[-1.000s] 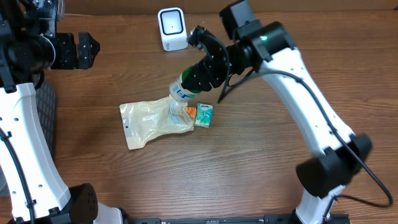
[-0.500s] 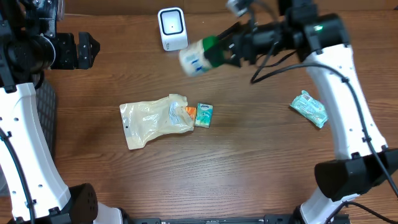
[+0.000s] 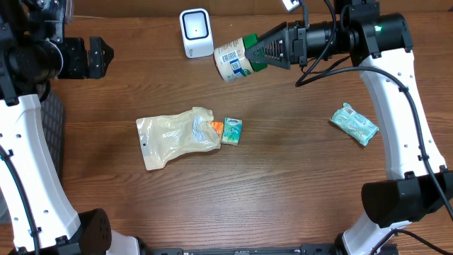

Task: Scan the item barcode
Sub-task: 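Carry the jar to the scanner and hold it at the window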

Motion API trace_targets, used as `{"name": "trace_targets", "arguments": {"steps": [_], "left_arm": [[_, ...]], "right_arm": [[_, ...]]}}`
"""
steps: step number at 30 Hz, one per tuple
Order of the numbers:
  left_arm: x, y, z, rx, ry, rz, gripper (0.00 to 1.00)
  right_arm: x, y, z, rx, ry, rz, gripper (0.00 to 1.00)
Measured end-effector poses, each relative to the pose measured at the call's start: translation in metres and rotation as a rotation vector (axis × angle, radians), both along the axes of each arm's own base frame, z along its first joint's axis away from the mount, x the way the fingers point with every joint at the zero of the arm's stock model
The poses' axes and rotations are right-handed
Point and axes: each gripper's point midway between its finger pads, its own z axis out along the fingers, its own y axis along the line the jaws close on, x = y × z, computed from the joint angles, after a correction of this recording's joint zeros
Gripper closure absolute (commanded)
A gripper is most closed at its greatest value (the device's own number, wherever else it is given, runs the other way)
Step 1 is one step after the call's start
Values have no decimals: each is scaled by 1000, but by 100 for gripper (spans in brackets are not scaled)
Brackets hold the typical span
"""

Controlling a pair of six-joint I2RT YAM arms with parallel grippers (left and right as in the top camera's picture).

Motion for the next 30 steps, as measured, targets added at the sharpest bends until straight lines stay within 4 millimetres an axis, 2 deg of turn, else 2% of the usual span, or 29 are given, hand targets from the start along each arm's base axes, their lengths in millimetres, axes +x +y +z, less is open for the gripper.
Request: {"name": "trace_targets", "arguments": {"steps": [8,14,20,25,30], "left_arm": [[0,0,0,0,0,0,0],[0,0,0,0,0,0,0],[0,0,0,0,0,0,0],[0,0,0,0,0,0,0],[0,0,0,0,0,0,1]], "right_arm": [[6,-2,-8,-46,-3,-38,69],[30,-6,-46,-291,-38,-195,68],[40,6,-78,-517,-109,-284,69],[58,17,-97,-648,-201,-351,74],[87,24,-112,-736,-346,-390,79]]}}
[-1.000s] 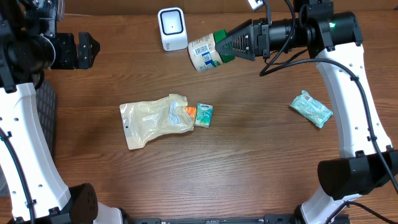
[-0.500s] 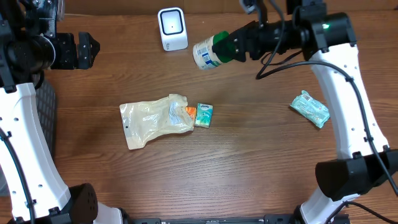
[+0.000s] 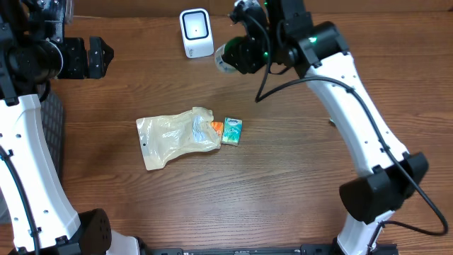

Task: Scan the item barcode
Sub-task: 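Carry the jar to the scanner and hold it at the window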

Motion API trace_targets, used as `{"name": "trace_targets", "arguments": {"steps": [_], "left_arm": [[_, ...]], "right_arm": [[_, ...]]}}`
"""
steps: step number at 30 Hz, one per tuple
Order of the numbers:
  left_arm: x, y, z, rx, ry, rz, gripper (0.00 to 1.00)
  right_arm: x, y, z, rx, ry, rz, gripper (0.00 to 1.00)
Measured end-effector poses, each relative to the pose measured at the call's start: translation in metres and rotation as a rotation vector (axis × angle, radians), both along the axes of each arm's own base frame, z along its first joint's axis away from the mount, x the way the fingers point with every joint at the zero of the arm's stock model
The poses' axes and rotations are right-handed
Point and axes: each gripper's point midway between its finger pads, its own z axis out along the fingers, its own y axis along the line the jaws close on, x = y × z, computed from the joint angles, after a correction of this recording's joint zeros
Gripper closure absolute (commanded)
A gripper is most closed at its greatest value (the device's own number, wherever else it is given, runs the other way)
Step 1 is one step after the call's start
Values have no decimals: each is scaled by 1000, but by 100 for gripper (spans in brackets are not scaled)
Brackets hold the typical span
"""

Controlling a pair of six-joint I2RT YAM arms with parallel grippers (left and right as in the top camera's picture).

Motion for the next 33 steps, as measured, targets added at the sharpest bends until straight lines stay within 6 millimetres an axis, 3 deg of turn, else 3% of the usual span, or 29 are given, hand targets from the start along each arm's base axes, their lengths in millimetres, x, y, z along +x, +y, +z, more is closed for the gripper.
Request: {"name": "trace_targets", "arguments": {"steps": [2,5,14,23,29,33], "left_arm": [[0,0,0,0,0,0,1],[0,0,0,0,0,0,0],[0,0,0,0,0,0,0],[0,0,0,0,0,0,1],[0,0,0,0,0,0,0],[0,0,0,0,0,0,0]], "right_arm": [[17,1,-3,-36,-72,7,79],[39,5,-6,-82,-176,30,67],[100,25,-9,-232,-537,186,67],[149,51,-21,-239,-784,189,67],[160,72,-26,-224,-895,191,68],[159,86,-35,-319,-973,252,68]]}}
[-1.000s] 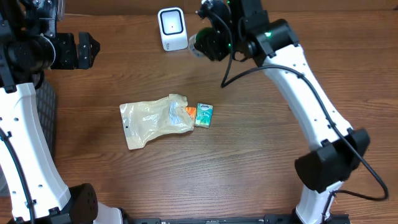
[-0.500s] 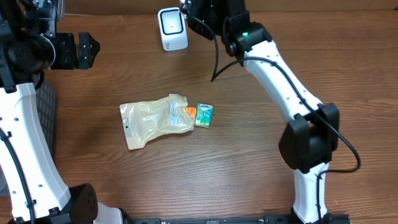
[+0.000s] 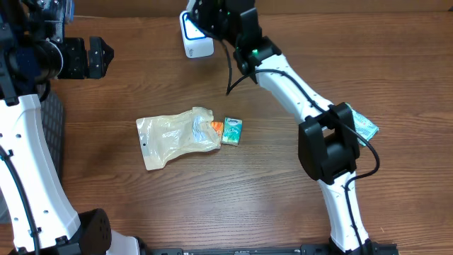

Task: Scan the item barcode
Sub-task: 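Carry the jar to the scanner and hold it at the window, then move the jar right and lower it beside the wipes pack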

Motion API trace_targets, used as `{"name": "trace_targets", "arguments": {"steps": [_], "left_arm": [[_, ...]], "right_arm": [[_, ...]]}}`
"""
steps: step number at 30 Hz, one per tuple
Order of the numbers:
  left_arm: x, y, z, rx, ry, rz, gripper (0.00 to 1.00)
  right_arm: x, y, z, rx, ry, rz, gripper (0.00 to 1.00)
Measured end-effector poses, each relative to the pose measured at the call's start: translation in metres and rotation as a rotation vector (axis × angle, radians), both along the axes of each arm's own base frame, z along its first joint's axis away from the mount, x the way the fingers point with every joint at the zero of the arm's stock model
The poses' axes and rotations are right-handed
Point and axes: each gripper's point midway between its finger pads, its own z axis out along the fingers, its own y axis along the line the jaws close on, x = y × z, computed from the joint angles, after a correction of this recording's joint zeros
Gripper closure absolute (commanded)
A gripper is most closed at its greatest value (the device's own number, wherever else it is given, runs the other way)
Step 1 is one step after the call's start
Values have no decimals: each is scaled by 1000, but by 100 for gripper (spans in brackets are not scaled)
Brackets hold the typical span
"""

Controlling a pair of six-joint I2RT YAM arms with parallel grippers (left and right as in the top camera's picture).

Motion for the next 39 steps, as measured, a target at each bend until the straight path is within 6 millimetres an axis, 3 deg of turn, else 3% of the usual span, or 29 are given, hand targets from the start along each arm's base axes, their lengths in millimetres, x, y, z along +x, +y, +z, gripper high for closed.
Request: {"name": "trace_targets", "arguments": {"steps": [7,13,29,39], "left_arm": [[0,0,0,0,0,0,0],[0,0,0,0,0,0,0],[0,0,0,0,0,0,1],[0,0,0,0,0,0,0]], "right_arm": [[0,19,-41,-264,-126,24,68],[8,15,-64,-398,-190,18,68],[19,5,-56,-522,-310,-3,68],[16,11,-57,-443,-275,19,68]]}}
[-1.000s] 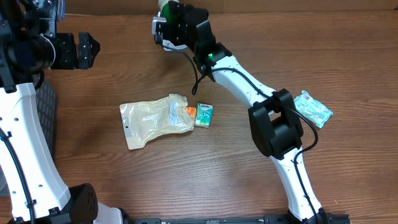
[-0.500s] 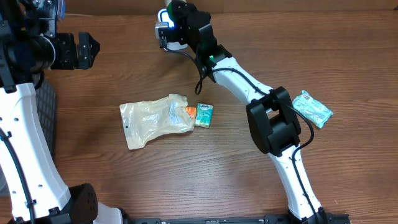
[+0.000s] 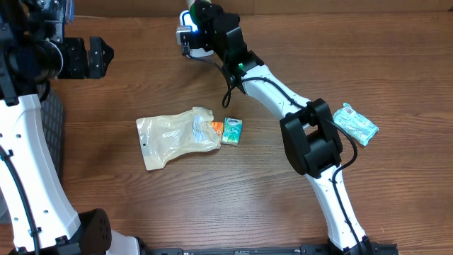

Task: Scan the item barcode
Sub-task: 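Move the jar right and lower it beside the wipes pack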

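My right arm reaches across to the back of the table, and its gripper point(image 3: 192, 34) sits right over the white barcode scanner point(image 3: 182, 37). Only the scanner's left edge and a blue glow show past the wrist. The white bottle with the green cap is hidden under the arm, so the frame does not show whether the jaws are on it. My left gripper point(image 3: 105, 57) hangs at the far left, well away from the scanner, with nothing in it. Its fingers are too dark to read.
A crumpled clear pouch point(image 3: 173, 136) lies mid-table with a small green packet point(image 3: 232, 131) touching its right end. A teal packet point(image 3: 355, 124) rests at the right. The right arm's white links span from the front right to the scanner.
The right gripper has shifted a little further left and down over the scanner, covering more of it. A blue glow now shows at the scanner's top. The left arm is unchanged.
The right gripper first held the green-capped bottle just right of the scanner, label toward it. It was then closer, with the bottle partly hidden. After that the arm covered the scanner's right side, and now it lies over most of it.
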Motion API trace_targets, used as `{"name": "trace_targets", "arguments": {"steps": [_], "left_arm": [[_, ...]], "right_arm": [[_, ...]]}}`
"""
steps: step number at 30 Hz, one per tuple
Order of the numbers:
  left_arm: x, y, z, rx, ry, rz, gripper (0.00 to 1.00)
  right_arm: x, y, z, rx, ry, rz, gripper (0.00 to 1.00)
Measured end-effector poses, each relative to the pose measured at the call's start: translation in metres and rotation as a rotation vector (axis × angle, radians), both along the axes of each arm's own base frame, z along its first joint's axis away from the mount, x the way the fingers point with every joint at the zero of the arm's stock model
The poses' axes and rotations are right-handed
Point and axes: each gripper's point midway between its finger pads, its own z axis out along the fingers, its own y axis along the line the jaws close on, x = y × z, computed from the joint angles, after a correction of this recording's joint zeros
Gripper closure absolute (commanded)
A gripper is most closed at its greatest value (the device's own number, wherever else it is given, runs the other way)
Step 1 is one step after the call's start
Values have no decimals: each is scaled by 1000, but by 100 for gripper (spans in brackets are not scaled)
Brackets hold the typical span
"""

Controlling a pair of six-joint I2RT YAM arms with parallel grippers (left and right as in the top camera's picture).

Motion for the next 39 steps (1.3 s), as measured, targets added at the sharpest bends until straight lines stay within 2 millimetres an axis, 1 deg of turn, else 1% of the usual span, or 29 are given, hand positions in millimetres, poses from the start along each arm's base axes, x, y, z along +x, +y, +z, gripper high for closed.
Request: {"name": "trace_targets", "arguments": {"steps": [3,5,6,9,11,14,15,16,17,19,20,21,23,24,27,29,31,34,37,39], "left_arm": [[0,0,0,0,0,0,1],[0,0,0,0,0,0,0],[0,0,0,0,0,0,0],[0,0,0,0,0,0,0],[0,0,0,0,0,0,0],[0,0,0,0,1,0,1],[0,0,0,0,0,0,1],[0,0,0,0,0,0,1],[0,0,0,0,0,1,0],[0,0,0,0,0,0,0],[0,0,0,0,0,0,0],[0,0,0,0,1,1,0],[0,0,0,0,0,0,0],[0,0,0,0,0,0,0],[0,0,0,0,0,0,0],[0,0,0,0,0,0,0],[0,0,0,0,0,0,1],[0,0,0,0,0,0,0],[0,0,0,0,0,0,0],[0,0,0,0,0,0,0]], "right_arm": [[-4,4,-2,94,72,11,68],[-9,7,-6,160,155,16,67],[-12,7,-6,194,200,13,65],[-28,7,9,318,353,3,64],[-45,6,30,391,459,0,64],[-80,-3,72,496,621,-2,64],[-92,-8,85,520,670,-6,66],[-108,-16,99,543,730,-14,69],[-120,-23,110,561,771,-20,70],[-146,-43,126,578,870,-65,67],[-155,-51,128,580,904,-83,67],[-168,-66,125,569,970,-136,67],[-187,-89,108,536,1083,-233,67],[-195,-99,96,516,1135,-287,67],[-216,-134,51,428,1302,-474,67],[-222,-149,29,384,1373,-559,67],[-223,-166,5,349,1422,-646,67],[-218,-179,-12,333,1433,-708,68],[-205,-198,-27,363,1413,-792,69],[-193,-215,-36,413,1394,-859,69]]}}
